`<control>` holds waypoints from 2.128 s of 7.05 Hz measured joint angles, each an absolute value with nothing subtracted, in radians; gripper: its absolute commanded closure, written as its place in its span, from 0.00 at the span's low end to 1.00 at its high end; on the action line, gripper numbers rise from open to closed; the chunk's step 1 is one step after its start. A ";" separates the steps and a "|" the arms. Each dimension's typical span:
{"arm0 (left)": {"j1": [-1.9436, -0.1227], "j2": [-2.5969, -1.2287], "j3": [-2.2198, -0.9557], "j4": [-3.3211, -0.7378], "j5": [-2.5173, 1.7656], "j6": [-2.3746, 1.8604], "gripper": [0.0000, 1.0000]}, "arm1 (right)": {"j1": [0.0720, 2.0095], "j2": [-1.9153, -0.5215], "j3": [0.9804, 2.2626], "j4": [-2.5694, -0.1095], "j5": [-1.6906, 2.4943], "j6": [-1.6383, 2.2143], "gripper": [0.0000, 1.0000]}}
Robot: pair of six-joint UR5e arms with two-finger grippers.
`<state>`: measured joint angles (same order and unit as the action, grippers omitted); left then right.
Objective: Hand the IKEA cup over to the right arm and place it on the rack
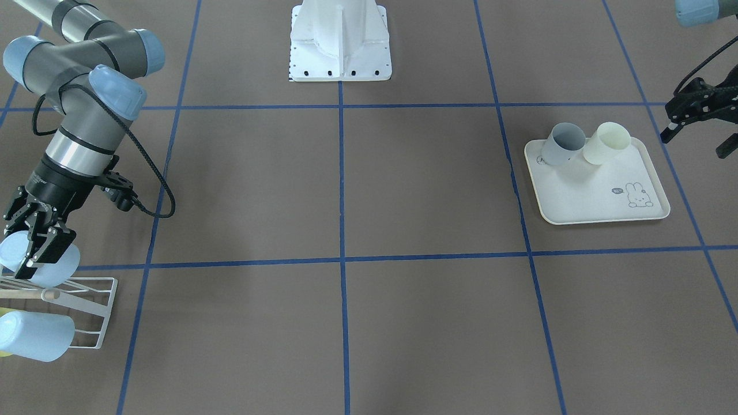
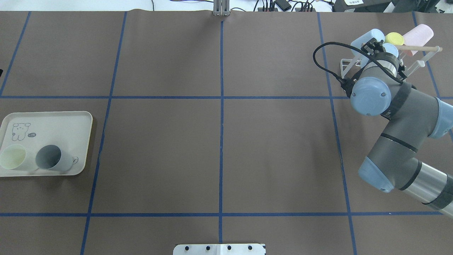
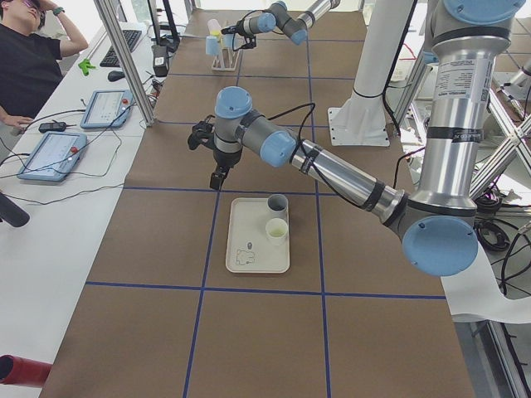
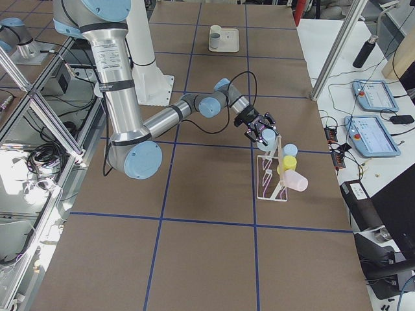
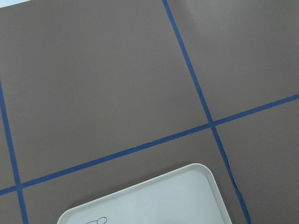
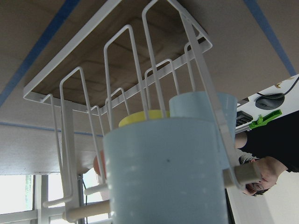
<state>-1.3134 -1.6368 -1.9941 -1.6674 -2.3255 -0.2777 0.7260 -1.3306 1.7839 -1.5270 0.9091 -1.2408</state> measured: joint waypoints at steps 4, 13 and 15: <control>-1.313 -1.637 -1.990 -1.667 -2.325 -0.278 0.00 | 0.724 -1.329 1.767 -1.526 0.910 -1.245 0.18; -1.311 -1.620 -1.980 -1.686 -2.222 -0.268 0.00 | 0.724 -1.222 1.848 -1.506 1.110 -0.838 0.13; -1.309 -1.546 -1.979 -1.780 -2.190 -0.284 0.00 | 0.724 -1.225 1.861 -1.405 1.296 -0.537 0.02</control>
<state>-1.3088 -1.5458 -1.9787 -1.7805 -2.1899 -0.2837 0.7241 -1.2249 1.8614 -1.4055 1.2956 -0.5367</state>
